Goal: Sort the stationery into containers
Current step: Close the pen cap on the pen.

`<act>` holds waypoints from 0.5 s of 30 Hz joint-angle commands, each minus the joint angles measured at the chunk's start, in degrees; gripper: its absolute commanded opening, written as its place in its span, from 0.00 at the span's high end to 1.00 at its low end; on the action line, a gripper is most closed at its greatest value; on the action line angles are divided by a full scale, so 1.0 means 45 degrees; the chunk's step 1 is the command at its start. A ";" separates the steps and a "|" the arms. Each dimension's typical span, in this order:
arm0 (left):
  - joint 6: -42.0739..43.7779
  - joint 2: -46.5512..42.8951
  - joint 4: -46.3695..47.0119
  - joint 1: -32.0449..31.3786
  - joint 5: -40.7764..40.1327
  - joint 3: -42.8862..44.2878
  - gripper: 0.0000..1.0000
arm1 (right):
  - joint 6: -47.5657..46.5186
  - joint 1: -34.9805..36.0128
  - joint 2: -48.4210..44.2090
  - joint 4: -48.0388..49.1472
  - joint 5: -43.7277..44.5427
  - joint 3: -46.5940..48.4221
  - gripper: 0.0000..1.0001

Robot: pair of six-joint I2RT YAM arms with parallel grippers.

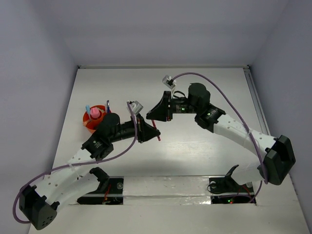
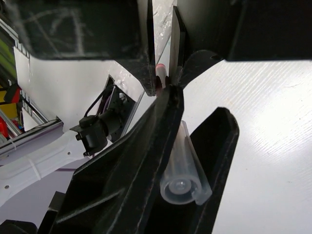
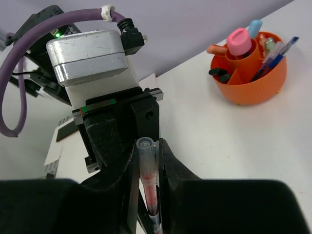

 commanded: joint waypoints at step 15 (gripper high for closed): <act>0.0187 -0.0423 0.1223 -0.0098 -0.0877 0.1483 1.00 | 0.0689 -0.0079 -0.3668 0.1374 0.3143 -0.4500 1.00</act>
